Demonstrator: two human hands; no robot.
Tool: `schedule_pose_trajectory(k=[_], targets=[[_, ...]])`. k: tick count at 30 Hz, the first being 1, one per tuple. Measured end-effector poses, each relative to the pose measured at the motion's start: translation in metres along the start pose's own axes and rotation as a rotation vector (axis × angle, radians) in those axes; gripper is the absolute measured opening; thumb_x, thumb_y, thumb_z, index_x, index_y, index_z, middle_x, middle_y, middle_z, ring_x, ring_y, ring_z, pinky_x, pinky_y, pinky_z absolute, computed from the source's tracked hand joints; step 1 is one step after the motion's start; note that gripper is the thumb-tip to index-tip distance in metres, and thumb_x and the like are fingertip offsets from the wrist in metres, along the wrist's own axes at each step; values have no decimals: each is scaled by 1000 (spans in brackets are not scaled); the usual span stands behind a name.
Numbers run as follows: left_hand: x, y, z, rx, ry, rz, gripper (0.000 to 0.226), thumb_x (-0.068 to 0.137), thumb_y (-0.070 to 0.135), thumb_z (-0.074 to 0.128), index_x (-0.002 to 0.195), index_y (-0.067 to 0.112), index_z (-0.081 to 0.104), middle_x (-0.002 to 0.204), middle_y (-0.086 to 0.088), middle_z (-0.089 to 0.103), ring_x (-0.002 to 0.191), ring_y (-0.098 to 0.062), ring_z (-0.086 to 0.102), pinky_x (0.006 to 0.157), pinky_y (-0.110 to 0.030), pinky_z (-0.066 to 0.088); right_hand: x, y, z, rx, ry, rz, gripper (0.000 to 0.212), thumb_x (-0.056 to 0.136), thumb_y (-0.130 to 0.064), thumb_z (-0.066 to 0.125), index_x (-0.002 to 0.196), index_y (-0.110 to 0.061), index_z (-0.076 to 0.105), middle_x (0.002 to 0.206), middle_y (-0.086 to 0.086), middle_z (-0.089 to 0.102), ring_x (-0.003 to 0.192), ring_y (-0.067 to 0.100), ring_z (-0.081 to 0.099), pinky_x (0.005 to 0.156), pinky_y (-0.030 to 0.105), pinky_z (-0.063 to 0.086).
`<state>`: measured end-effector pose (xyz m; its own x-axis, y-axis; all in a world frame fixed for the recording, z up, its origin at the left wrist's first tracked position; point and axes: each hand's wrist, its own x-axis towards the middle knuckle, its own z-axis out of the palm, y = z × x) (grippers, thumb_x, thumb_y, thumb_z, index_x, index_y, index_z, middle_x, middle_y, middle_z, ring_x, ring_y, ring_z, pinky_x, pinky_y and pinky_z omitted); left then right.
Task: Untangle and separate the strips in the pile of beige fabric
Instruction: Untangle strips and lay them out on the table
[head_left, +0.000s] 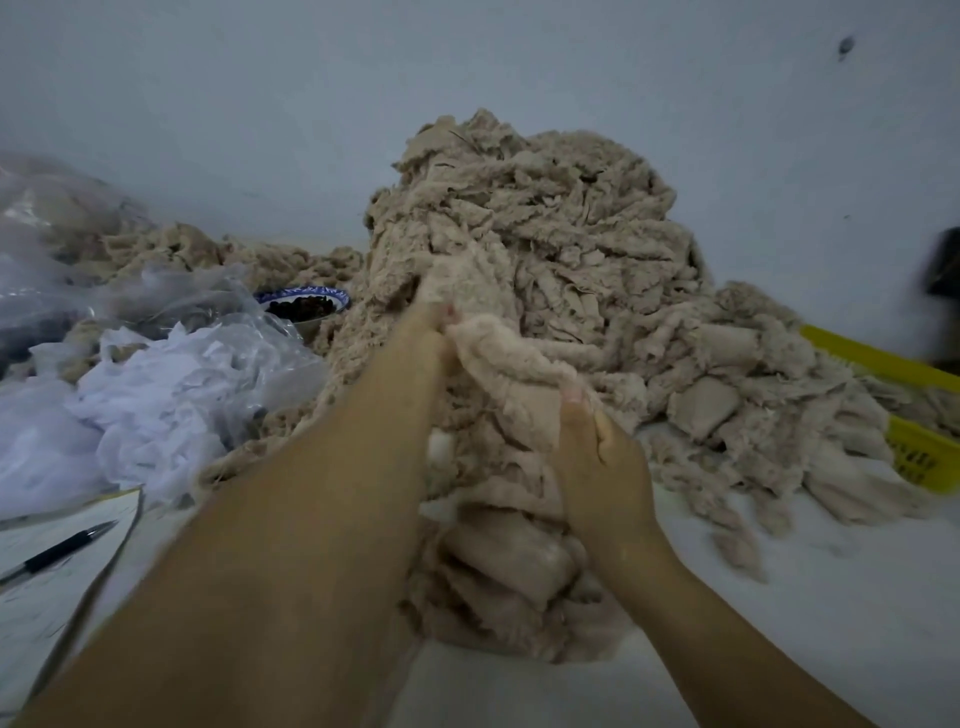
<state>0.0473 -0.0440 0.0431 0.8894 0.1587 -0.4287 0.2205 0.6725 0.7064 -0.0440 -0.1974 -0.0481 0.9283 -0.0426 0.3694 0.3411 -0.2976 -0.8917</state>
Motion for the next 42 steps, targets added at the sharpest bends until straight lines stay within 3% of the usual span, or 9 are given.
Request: schedule_pose_trajectory(k=[4,7,10,12,19,25,29,39,42], targets=[[6,14,-6,-147,-77,-21,45,106,24,43,85,-14,58,124,-18,55,103,-39,59,98,-58,36,16,9,-23,59,149,202,44,102,-50,38,91,-18,65,65,-14,55,66,7,52,58,21,50],[7,4,-1,-185,-164,-31,34,103,33,47,103,1,58,107,-29,58,116,-38,43,90,-60,38,45,14,-36,245,148,404,47,102,-50,38,113,-18,69,92,2,68,91,23,63,84,44,56],[5,-23,-1,-161,-282,-46,41,103,34,49,78,7,66,71,-13,64,65,-28,67,72,-44,58,54,21,-35,435,107,488,40,105,-41,39,101,-17,71,88,6,73,85,22,68,81,39,57],[-1,-45,-3,-152,-382,-80,40,102,34,49,69,14,57,55,1,49,46,-14,51,49,-24,53,57,15,-27,651,88,541,32,106,-32,43,104,-16,70,87,0,77,84,17,72,75,33,61],[-11,-63,-28,-78,-301,50,37,105,37,42,95,14,69,67,4,64,66,-8,60,67,-22,49,55,-1,-18,1004,20,677,50,103,-40,41,133,-4,58,127,22,65,118,36,62,105,49,47],[-11,-49,-36,-459,-344,-16,40,107,31,34,76,15,54,53,4,45,42,-10,44,58,-20,34,43,-6,-12,1020,24,630,28,98,-31,50,96,-9,67,108,16,68,105,31,67,98,50,53],[1,-35,-40,-525,-288,-27,38,107,20,34,72,14,47,52,5,34,42,-9,31,56,-23,26,36,5,-29,1089,93,578,42,96,-29,50,60,-16,69,72,8,70,60,22,71,55,35,60],[-15,-77,-30,89,-143,174,30,99,11,44,69,17,47,45,9,27,35,-6,19,31,-19,18,35,33,-43,641,-42,726,32,99,-30,54,100,-7,75,92,14,76,83,30,73,77,47,61],[-23,-86,-50,-9,-208,157,33,99,14,45,66,18,44,45,9,25,34,-5,18,29,-18,16,48,28,-53,761,-23,718,29,99,-30,49,93,-10,69,75,8,72,65,21,70,62,33,58]])
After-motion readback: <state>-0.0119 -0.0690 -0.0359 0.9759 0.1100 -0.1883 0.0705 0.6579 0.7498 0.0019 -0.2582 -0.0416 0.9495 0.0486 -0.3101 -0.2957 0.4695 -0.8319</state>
